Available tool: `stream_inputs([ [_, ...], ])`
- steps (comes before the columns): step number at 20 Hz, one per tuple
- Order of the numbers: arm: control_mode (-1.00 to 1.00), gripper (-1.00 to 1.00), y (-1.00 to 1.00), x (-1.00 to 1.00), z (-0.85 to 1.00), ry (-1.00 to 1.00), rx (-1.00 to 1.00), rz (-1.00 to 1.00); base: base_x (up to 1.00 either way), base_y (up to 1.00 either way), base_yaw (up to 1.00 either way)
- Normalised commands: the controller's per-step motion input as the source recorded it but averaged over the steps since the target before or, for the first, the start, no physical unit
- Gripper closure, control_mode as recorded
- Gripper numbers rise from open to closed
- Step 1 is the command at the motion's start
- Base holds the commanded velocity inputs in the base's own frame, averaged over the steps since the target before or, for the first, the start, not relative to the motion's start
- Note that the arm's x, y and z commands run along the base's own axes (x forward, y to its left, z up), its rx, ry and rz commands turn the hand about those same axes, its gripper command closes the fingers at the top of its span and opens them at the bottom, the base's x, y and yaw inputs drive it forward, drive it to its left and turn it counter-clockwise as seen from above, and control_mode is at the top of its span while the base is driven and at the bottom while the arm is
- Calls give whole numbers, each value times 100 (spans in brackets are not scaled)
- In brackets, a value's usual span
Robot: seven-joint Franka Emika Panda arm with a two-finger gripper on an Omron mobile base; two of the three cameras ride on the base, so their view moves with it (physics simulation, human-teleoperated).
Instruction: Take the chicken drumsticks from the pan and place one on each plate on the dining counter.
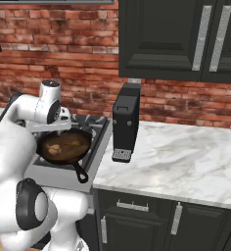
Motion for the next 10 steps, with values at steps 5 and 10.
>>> stream_inputs([
  [5,-100,-100,7,43,-52,13,7,7,0,0,0],
  [10,-100,-100,2,35,-47,10,6,3,0,0,0],
])
